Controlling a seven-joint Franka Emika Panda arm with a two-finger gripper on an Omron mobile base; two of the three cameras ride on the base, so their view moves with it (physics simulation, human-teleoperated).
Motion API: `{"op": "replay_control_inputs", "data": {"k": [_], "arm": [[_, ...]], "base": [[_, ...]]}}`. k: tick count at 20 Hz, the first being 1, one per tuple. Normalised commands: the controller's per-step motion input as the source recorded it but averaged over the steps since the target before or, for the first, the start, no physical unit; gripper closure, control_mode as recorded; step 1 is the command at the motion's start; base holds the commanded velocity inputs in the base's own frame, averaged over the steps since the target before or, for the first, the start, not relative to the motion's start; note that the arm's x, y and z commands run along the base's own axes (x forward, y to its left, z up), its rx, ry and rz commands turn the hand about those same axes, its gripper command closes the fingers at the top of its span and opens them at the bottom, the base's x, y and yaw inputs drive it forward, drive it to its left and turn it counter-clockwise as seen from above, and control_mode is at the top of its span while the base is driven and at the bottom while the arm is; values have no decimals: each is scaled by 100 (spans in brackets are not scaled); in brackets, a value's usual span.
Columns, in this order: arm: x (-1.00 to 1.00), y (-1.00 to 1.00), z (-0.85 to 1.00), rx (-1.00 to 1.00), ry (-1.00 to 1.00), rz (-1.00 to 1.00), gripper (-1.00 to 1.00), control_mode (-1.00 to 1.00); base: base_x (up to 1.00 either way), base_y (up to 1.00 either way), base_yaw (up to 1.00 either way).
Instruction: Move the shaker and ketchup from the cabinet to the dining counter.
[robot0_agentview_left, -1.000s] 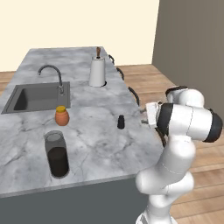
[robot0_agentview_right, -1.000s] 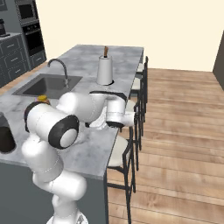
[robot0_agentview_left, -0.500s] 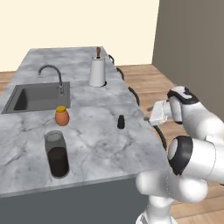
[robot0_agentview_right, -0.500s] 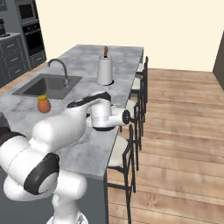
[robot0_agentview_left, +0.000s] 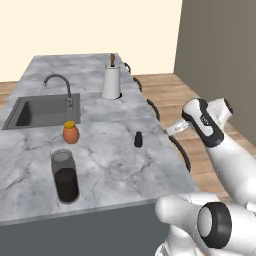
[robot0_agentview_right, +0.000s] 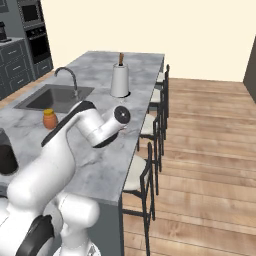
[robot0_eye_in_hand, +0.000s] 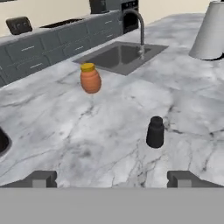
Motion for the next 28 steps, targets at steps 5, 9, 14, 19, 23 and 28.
{"op": "replay_control_inputs", "data": {"k": [5,9,14,19,23,28], "arm": [[-47,11,12,0,19,-43,-100,-100],[-34,15,7,-8,21,-35,-100,-100],[-29,6,23,-19,15,-17,-100,-100],[-35,0,25,-21,1,-4,-100,-100],[-35,-3,3,-16,-7,-1,-100,-100],[-14,0,0,-1,0,0,-100,-100]], "base": [[0,0,0],[0,0,0],[0,0,0],[0,0,0],[0,0,0],[0,0,0]]}}
